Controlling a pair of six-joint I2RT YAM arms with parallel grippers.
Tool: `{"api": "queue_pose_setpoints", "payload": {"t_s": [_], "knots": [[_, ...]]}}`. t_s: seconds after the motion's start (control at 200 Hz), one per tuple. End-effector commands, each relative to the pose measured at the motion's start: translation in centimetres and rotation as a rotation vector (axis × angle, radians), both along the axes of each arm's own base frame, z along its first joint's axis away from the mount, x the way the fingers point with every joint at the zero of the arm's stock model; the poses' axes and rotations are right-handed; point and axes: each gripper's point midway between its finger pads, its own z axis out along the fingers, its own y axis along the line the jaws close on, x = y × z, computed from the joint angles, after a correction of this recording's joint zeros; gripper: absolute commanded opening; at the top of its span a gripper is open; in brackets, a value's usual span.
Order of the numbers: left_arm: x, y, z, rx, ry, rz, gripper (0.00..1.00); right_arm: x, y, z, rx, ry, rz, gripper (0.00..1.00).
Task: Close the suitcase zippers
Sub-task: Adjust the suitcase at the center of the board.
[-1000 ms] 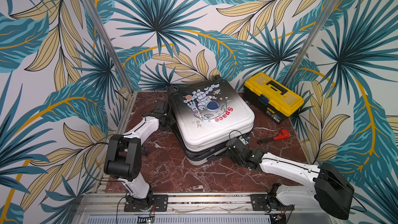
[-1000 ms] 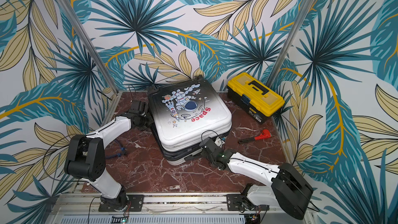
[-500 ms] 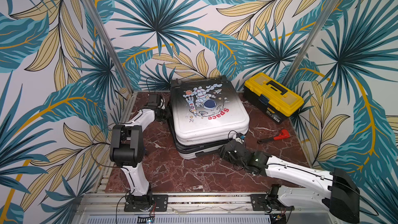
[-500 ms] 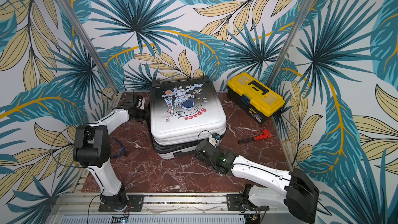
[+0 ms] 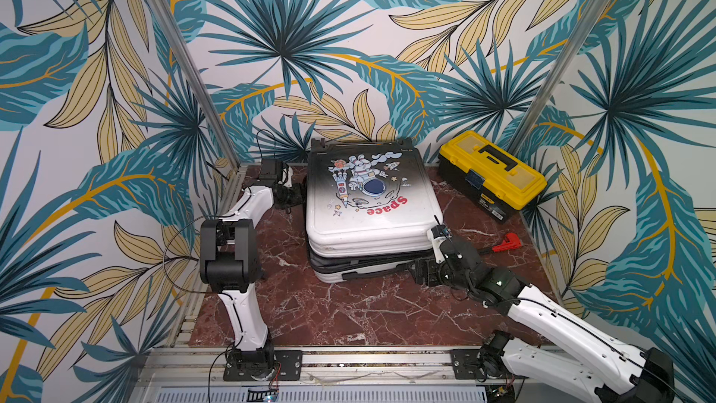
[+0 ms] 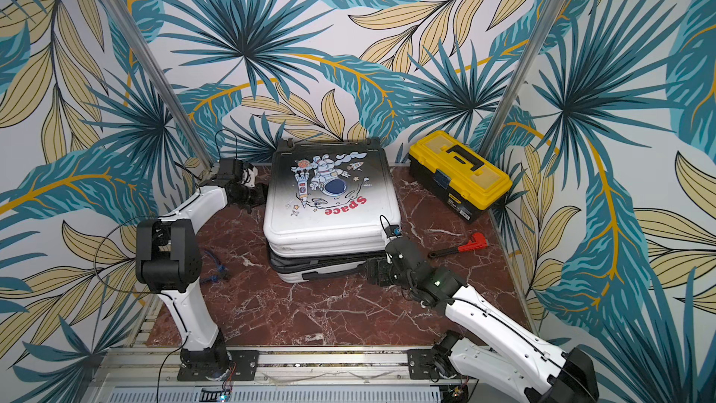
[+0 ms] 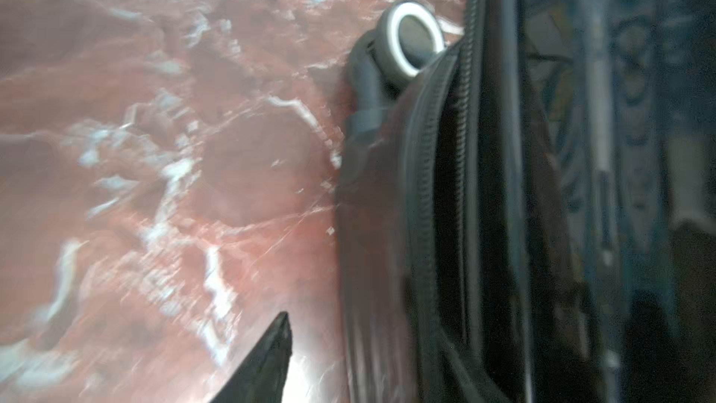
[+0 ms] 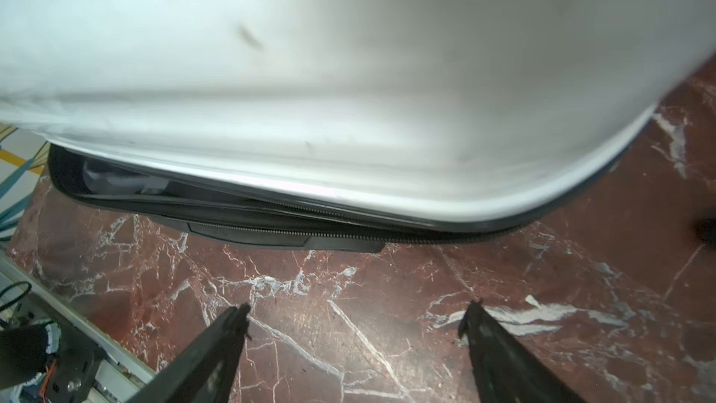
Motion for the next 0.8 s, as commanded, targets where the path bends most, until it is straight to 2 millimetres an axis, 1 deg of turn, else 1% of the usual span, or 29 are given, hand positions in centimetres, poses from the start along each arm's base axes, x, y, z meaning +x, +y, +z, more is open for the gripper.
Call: {"api": "queue_pose_setpoints", "payload": {"t_s": [0.0,0.05,0.115,0.2,0.27,0.33,0.406,0.446,0.516,0.566,0.716,0.791], "knots": [[-2.9,1.0,4.2,0.015,-0.023,0.088,0.68,-0.7,-0.5,0.7,-0.062,-0.001,0.127,0.91],[-4.5,1.2,4.6,0.005,-0.022,0.12,0.69,-0.5,-1.2,1.1,-0.071,-0.013,0.125,0.92],[-6.8,0.8,5.0,-0.03,-0.016,0.129,0.7,-0.4,-1.6,1.7,-0.06,-0.03,0.151,0.92],[-10.1,-0.6,5.4,-0.109,-0.007,0.131,0.71,-0.5,-1.6,2.3,-0.054,-0.039,0.222,0.92],[-12.7,-1.9,5.5,-0.171,-0.001,0.119,0.71,-0.5,-1.9,2.3,-0.059,-0.024,0.25,0.92],[-14.8,-2.3,5.2,-0.176,-0.004,0.125,0.7,-0.4,-2.1,2.3,-0.044,-0.015,0.255,0.92],[-17.1,-3.6,4.9,-0.214,0.002,0.098,0.7,0.1,-3.0,2.2,-0.042,-0.017,0.225,0.92],[-18.2,-3.8,4.6,-0.232,0.01,0.104,0.68,0.4,-3.5,2.2,-0.039,-0.017,0.202,0.92],[-19.6,-4.0,4.2,-0.251,0.013,0.117,0.67,1.0,-4.3,2.4,-0.013,-0.021,0.162,0.92],[-20.2,-3.8,3.6,-0.251,0.02,0.142,0.65,1.4,-4.5,2.4,0.002,-0.025,0.144,0.93],[-21.4,-5.3,3.5,-0.288,0.037,0.111,0.6,2.0,-4.5,2.0,0.034,-0.013,0.117,0.92],[-21.9,-5.5,2.5,-0.272,0.059,0.106,0.56,2.3,-4.8,1.8,0.036,-0.017,0.096,0.92]]}}
